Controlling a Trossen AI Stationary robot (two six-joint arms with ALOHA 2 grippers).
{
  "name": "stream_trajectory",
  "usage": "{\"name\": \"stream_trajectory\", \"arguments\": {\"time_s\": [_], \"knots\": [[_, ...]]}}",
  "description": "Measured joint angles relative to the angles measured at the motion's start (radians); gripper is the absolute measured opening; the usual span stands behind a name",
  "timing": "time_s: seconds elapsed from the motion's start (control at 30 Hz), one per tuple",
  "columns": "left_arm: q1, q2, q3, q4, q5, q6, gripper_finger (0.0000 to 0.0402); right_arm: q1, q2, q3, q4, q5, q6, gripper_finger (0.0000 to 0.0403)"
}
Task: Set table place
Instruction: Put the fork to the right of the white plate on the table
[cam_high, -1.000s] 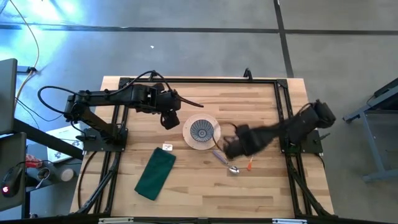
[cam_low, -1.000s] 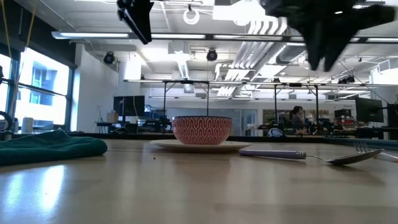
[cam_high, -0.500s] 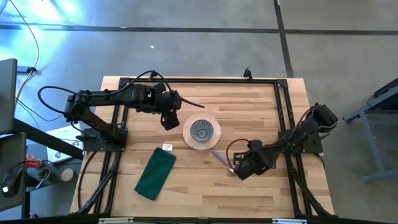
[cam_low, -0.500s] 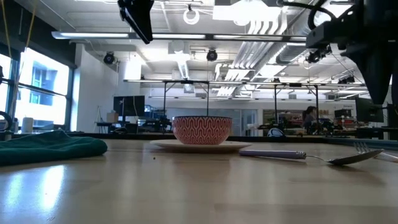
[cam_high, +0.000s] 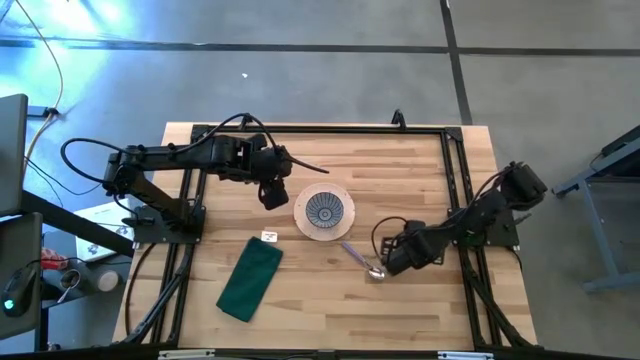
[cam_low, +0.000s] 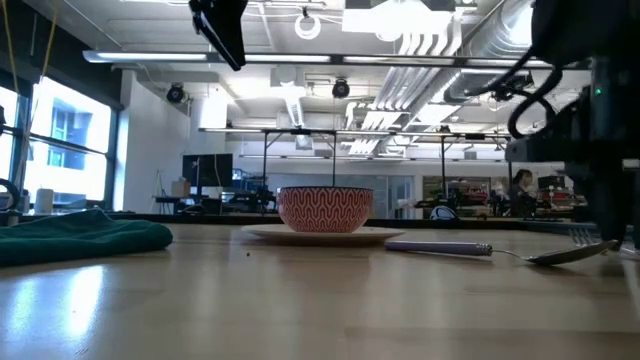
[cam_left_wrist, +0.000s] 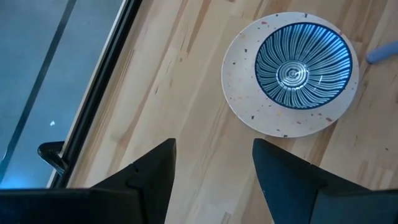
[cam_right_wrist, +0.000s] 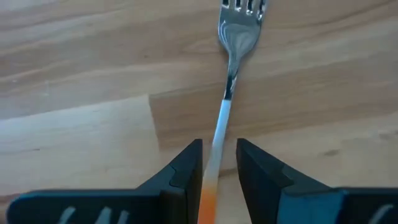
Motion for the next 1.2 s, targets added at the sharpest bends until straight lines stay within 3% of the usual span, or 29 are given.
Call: {"name": "stream_trajectory", "arguments": {"time_s": [0.23, 0.4, 0.63, 0.77, 1.2], "knots": [[0.000, 0.000, 0.000, 0.000, 0.000, 0.000, 0.0205, -0.030, -0.032, -0.104, 0.117, -0.007, -0.026, 0.0085], [0.000, 0.000, 0.000, 0.000, 0.000, 0.000, 0.0205, -0.048, -0.039, -0.065, 0.046, -0.013, -0.101, 0.0016], [0.000, 0.000, 0.000, -0.002, 0.000, 0.002, 0.0205, -0.112, -0.109, 0.040, -0.077, 0.091, -0.198, 0.0003], [0.000, 0.000, 0.000, -0.003, 0.003, 0.002, 0.0205, -0.190, -0.129, 0.118, -0.135, 0.187, -0.306, 0.0002], [0.000, -0.001, 0.000, -0.034, 0.007, -0.001, 0.0205, -0.440, -0.119, 0.287, -0.102, 0.227, -0.780, 0.0001]]}}
